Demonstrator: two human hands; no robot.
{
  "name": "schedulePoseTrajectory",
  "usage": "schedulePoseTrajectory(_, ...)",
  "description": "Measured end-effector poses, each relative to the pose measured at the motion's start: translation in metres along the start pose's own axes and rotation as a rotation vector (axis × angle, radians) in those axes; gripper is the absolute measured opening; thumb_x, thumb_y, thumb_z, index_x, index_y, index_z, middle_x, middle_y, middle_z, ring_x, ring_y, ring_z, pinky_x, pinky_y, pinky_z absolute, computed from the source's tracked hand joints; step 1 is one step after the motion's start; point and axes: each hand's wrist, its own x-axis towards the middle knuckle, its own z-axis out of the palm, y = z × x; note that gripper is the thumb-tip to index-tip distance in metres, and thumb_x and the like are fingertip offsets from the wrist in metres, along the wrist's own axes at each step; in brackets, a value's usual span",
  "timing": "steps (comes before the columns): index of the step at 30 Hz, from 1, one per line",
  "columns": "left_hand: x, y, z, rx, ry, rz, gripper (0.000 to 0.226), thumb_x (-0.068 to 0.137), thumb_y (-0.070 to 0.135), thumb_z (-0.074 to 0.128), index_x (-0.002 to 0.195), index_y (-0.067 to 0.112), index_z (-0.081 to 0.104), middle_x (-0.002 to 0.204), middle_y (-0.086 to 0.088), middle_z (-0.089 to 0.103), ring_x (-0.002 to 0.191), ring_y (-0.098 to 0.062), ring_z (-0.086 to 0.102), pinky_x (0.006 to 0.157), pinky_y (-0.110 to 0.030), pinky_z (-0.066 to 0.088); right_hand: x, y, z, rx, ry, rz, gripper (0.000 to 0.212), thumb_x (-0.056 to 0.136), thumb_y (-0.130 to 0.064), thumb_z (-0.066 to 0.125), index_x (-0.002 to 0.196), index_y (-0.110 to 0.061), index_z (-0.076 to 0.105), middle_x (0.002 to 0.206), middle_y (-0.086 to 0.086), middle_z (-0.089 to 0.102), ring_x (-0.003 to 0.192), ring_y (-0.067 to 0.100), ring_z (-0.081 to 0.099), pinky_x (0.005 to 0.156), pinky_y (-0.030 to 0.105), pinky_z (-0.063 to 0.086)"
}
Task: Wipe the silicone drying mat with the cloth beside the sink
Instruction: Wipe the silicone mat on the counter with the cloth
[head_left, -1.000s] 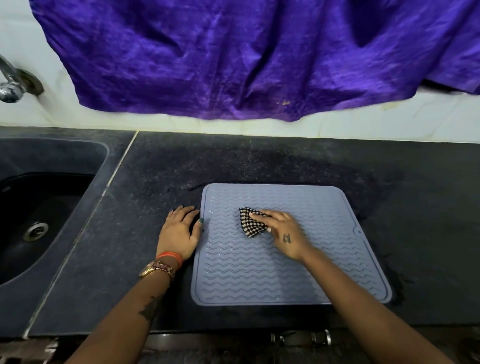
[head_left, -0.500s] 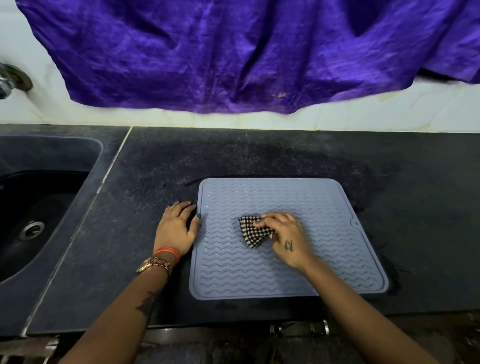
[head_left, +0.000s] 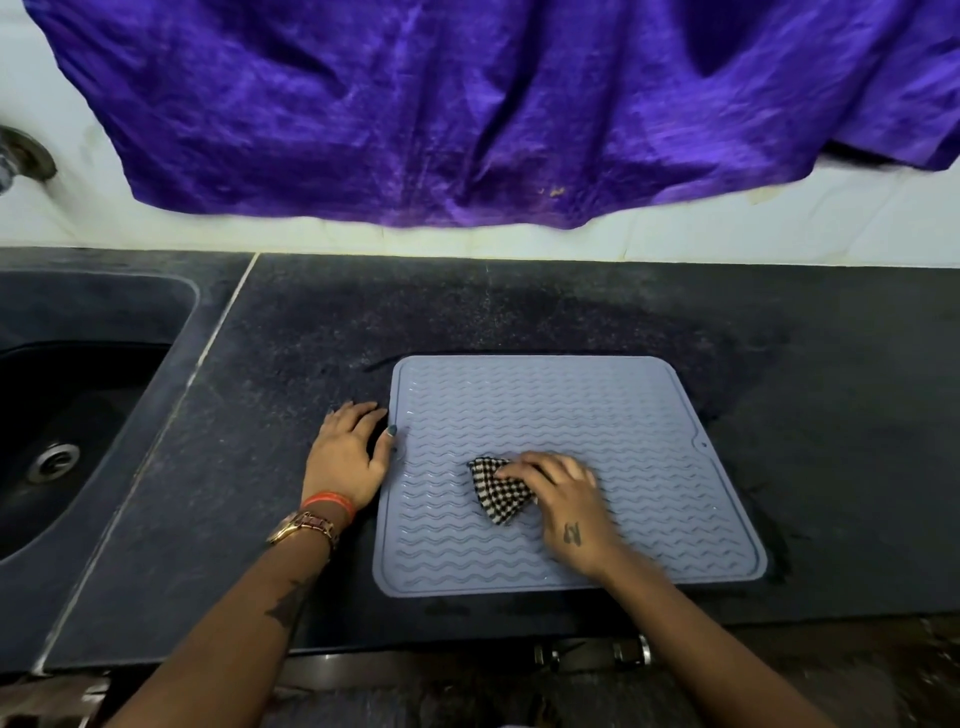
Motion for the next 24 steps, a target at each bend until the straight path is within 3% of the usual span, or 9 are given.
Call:
schedulePoseTrajectory(3, -0.002, 0.001, 0.000, 0.007, -0.005, 0.004, 0.057, 0.085, 0.042, 0.034, 0.126, 0.009, 0.056, 0.136, -0.010, 0.052, 0.133, -0.030, 0.036, 0.115, -0.042, 0.021, 0.006, 0.003, -0.007, 0.032, -0.093, 0.019, 0.067, 0.079, 0.005, 0.044, 0.132, -0.037, 0.046, 0.134, -0.010, 0.047, 0.122, 0.016, 0.037, 0.094, 0.028, 0.022)
schedulePoseTrajectory(5, -0.002, 0.001, 0.000, 0.007, -0.006, 0.000, 0.057, 0.085, 0.042, 0.034, 0.126, 0.010, 0.055, 0.136, -0.010, 0.051, 0.134, -0.030, 0.035, 0.116, -0.042, 0.021, -0.001, 0.002, -0.009, 0.058, -0.080, 0.036, 0.074, 0.076, 0.004, 0.041, 0.135, -0.040, 0.042, 0.131, -0.008, 0.051, 0.118, 0.018, 0.041, 0.097, 0.035, 0.029)
schedulePoseTrajectory(8, -0.001, 0.001, 0.000, 0.004, -0.006, 0.001, 0.057, 0.085, 0.042, 0.034, 0.126, 0.009, 0.056, 0.136, -0.010, 0.051, 0.134, -0.030, 0.035, 0.116, -0.041, 0.020, -0.025, -0.004, 0.003, -0.091, -0.037, 0.010, 0.086, 0.070, 0.003, 0.048, 0.138, -0.047, 0.031, 0.131, -0.005, 0.052, 0.112, 0.021, 0.048, 0.093, 0.039, 0.035)
schedulePoseTrajectory(13, -0.002, 0.002, -0.001, 0.007, -0.007, 0.006, 0.057, 0.084, 0.041, 0.035, 0.126, 0.008, 0.056, 0.136, -0.011, 0.051, 0.134, -0.031, 0.035, 0.116, -0.042, 0.021, -0.018, 0.000, -0.002, -0.026, -0.084, -0.031, 0.083, 0.080, -0.001, 0.048, 0.136, -0.054, 0.020, 0.138, -0.010, 0.042, 0.121, 0.017, 0.037, 0.094, 0.030, 0.020)
schedulePoseTrajectory(17, -0.002, 0.002, -0.001, 0.016, -0.015, 0.004, 0.058, 0.084, 0.041, 0.034, 0.127, 0.008, 0.055, 0.137, -0.011, 0.050, 0.134, -0.031, 0.034, 0.116, -0.042, 0.020, -0.038, -0.004, -0.002, 0.004, -0.074, -0.059, 0.082, 0.072, -0.002, 0.053, 0.134, -0.051, 0.035, 0.129, -0.008, 0.053, 0.112, 0.015, 0.043, 0.087, 0.032, 0.033)
schedulePoseTrajectory(20, -0.001, 0.000, -0.001, 0.018, -0.015, 0.002, 0.058, 0.084, 0.042, 0.034, 0.126, 0.009, 0.055, 0.137, -0.010, 0.050, 0.134, -0.031, 0.035, 0.115, -0.042, 0.022, -0.053, -0.011, 0.008, -0.051, -0.088, -0.147, 0.089, 0.064, -0.002, 0.061, 0.135, -0.048, 0.036, 0.130, -0.009, 0.053, 0.110, 0.015, 0.046, 0.090, 0.030, 0.031)
schedulePoseTrajectory(24, -0.002, 0.001, -0.001, 0.026, -0.019, 0.003, 0.058, 0.084, 0.042, 0.035, 0.126, 0.009, 0.055, 0.137, -0.010, 0.050, 0.134, -0.031, 0.035, 0.115, -0.042, 0.022, -0.045, -0.004, -0.003, 0.025, -0.091, -0.178, 0.085, 0.068, 0.002, 0.062, 0.133, -0.048, 0.039, 0.127, -0.009, 0.054, 0.109, 0.009, 0.037, 0.088, 0.029, 0.032)
